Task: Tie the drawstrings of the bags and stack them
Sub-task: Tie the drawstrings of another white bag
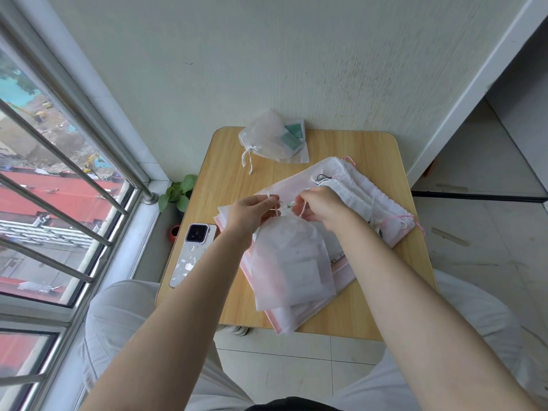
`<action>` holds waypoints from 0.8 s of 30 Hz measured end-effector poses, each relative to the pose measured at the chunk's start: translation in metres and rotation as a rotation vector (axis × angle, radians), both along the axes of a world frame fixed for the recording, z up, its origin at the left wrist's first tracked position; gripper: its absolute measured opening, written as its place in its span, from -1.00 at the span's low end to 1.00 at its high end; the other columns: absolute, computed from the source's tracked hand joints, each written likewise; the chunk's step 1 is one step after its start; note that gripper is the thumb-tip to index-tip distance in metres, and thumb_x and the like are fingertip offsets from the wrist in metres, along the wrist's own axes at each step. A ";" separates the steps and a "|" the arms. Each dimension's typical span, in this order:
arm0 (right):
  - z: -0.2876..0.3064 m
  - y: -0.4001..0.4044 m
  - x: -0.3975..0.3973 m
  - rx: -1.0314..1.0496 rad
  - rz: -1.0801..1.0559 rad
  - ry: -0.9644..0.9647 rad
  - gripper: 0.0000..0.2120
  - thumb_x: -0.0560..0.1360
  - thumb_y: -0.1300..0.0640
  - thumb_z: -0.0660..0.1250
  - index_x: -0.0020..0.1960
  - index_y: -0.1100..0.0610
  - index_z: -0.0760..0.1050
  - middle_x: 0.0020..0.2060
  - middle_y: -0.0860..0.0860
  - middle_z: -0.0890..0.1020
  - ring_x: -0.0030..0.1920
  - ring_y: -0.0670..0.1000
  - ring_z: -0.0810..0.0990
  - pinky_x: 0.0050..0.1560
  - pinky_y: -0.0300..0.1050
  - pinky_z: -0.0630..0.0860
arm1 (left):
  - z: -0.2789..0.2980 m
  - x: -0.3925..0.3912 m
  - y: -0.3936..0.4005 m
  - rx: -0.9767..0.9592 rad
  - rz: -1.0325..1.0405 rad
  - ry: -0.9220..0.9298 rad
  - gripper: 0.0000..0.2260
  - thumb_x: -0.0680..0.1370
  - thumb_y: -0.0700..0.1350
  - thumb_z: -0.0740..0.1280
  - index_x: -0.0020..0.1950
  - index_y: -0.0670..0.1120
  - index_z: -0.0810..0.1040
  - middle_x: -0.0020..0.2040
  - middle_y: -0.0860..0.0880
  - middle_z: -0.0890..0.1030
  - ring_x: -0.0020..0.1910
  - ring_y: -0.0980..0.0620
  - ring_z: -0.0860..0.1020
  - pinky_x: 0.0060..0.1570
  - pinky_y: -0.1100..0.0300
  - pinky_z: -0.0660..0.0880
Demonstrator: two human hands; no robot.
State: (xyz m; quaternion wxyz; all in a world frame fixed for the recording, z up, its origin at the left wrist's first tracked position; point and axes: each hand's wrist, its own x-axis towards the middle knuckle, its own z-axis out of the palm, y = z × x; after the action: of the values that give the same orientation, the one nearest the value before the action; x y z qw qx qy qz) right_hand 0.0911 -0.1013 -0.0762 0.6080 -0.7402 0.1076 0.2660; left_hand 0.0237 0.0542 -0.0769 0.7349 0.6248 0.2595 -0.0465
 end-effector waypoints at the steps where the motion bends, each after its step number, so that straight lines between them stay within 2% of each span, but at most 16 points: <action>1: 0.004 0.001 -0.001 0.141 -0.068 0.055 -0.84 0.50 0.30 0.15 -0.21 0.23 0.47 -0.25 0.19 0.64 -0.27 0.12 0.64 -0.09 -0.02 0.60 | -0.001 0.000 -0.001 -0.004 -0.004 0.001 -0.87 0.51 -0.19 0.45 -0.01 -0.23 0.69 -0.14 -0.15 0.68 -0.19 -0.06 0.61 -0.05 0.09 0.61; 4: 0.011 0.003 -0.002 0.615 -0.269 0.209 -0.73 0.54 0.27 0.10 -0.34 0.18 0.32 -0.19 0.29 0.64 -0.17 0.22 0.67 0.01 0.08 0.62 | -0.003 0.000 -0.004 0.042 -0.012 0.026 -0.88 0.56 -0.15 0.39 -0.09 -0.18 0.69 -0.19 -0.11 0.67 -0.23 -0.02 0.59 -0.11 0.12 0.57; 6: 0.012 0.003 -0.003 0.770 -0.353 0.251 -0.69 0.56 0.23 0.10 -0.36 0.15 0.27 -0.21 0.27 0.64 -0.15 0.24 0.68 0.05 0.11 0.61 | -0.003 0.000 -0.006 0.131 -0.027 0.066 -0.84 0.56 -0.12 0.38 -0.18 -0.14 0.66 -0.23 -0.07 0.64 -0.27 -0.01 0.56 -0.15 0.14 0.52; 8: 0.014 0.003 -0.004 0.805 -0.399 0.265 -0.70 0.55 0.20 0.10 -0.37 0.13 0.25 -0.41 0.13 0.51 -0.39 0.12 0.57 -0.13 0.00 0.61 | -0.004 -0.001 -0.006 0.209 -0.048 0.097 -0.83 0.54 -0.12 0.38 -0.25 -0.11 0.62 -0.24 -0.07 0.61 -0.26 -0.03 0.53 -0.17 0.13 0.48; 9: 0.014 0.003 -0.004 0.777 -0.413 0.267 -0.70 0.53 0.20 0.11 -0.38 0.11 0.23 -0.48 0.06 0.38 -0.51 0.04 0.40 -0.30 -0.11 0.52 | -0.005 0.000 -0.005 0.246 -0.050 0.111 -0.82 0.54 -0.13 0.37 -0.26 -0.10 0.60 -0.25 -0.06 0.59 -0.25 -0.04 0.51 -0.19 0.14 0.46; 10: 0.013 0.002 -0.003 0.717 -0.413 0.261 -0.71 0.50 0.19 0.10 -0.39 0.09 0.21 -0.50 0.01 0.27 -0.55 -0.01 0.24 -0.44 -0.19 0.35 | -0.006 0.000 -0.005 0.283 -0.044 0.124 -0.82 0.54 -0.14 0.35 -0.27 -0.09 0.58 -0.28 -0.04 0.57 -0.25 -0.03 0.49 -0.23 0.17 0.44; 11: 0.012 0.001 -0.003 0.634 -0.397 0.245 -0.71 0.48 0.18 0.10 -0.40 0.06 0.18 -0.51 -0.02 0.20 -0.55 -0.03 0.13 -0.50 -0.22 0.19 | -0.007 0.000 -0.005 0.317 -0.026 0.130 -0.81 0.54 -0.16 0.33 -0.28 -0.10 0.55 -0.30 -0.03 0.55 -0.27 -0.01 0.48 -0.26 0.19 0.42; 12: 0.011 0.000 -0.003 0.544 -0.374 0.223 -0.71 0.47 0.18 0.09 -0.41 0.05 0.16 -0.52 -0.03 0.16 -0.56 -0.04 0.07 -0.52 -0.22 0.08 | -0.007 0.000 -0.005 0.342 -0.003 0.131 -0.80 0.55 -0.18 0.30 -0.28 -0.10 0.54 -0.31 -0.01 0.55 -0.29 0.00 0.47 -0.27 0.20 0.41; 14: 0.010 -0.001 -0.004 0.394 -0.311 0.155 -0.73 0.45 0.17 0.09 -0.40 0.03 0.12 -0.53 -0.04 0.13 -0.55 -0.04 0.03 -0.51 -0.22 -0.02 | -0.008 0.000 -0.007 0.358 0.041 0.129 -0.79 0.57 -0.19 0.26 -0.27 -0.12 0.53 -0.31 0.00 0.56 -0.33 0.03 0.48 -0.28 0.22 0.41; 17: 0.011 0.000 -0.006 0.216 -0.195 0.009 -0.77 0.43 0.19 0.13 -0.35 0.05 0.15 -0.53 -0.02 0.17 -0.51 -0.02 0.06 -0.50 -0.22 0.02 | -0.009 -0.002 -0.007 0.346 0.040 0.145 -0.82 0.58 -0.18 0.25 -0.20 -0.14 0.55 -0.25 -0.02 0.59 -0.36 0.06 0.50 -0.30 0.21 0.45; 20: 0.014 -0.007 -0.006 -0.050 -0.015 -0.179 -0.92 0.47 0.19 0.24 -0.18 0.15 0.35 -0.46 0.03 0.42 -0.52 -0.04 0.27 -0.49 -0.20 0.22 | -0.006 -0.004 0.001 0.269 -0.012 0.162 -0.87 0.58 -0.21 0.25 -0.13 -0.18 0.56 -0.18 -0.08 0.60 -0.32 -0.03 0.56 -0.10 0.03 0.61; 22: 0.016 -0.012 -0.002 -0.212 0.138 -0.264 -0.90 0.47 0.17 0.27 -0.05 0.19 0.48 -0.32 0.03 0.59 -0.37 -0.07 0.44 -0.34 -0.21 0.36 | -0.002 -0.005 0.008 0.231 -0.028 0.169 -0.89 0.57 -0.23 0.27 -0.10 -0.21 0.58 -0.18 -0.11 0.59 -0.33 -0.06 0.58 -0.11 0.03 0.64; 24: 0.017 -0.012 0.002 -0.357 0.345 -0.304 -0.82 0.45 0.17 0.28 -0.01 0.20 0.58 -0.14 0.05 0.68 -0.19 -0.06 0.54 -0.20 -0.20 0.43 | 0.002 -0.005 0.012 0.229 -0.032 0.166 -0.88 0.57 -0.23 0.27 -0.10 -0.22 0.58 -0.18 -0.12 0.59 -0.32 -0.07 0.59 -0.18 0.07 0.65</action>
State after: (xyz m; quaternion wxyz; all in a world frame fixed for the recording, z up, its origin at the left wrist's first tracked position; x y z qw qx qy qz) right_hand 0.0934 -0.1134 -0.0595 0.4231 -0.8743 -0.0670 0.2283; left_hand 0.0186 0.0660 -0.0744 0.6340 0.7026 0.3129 -0.0800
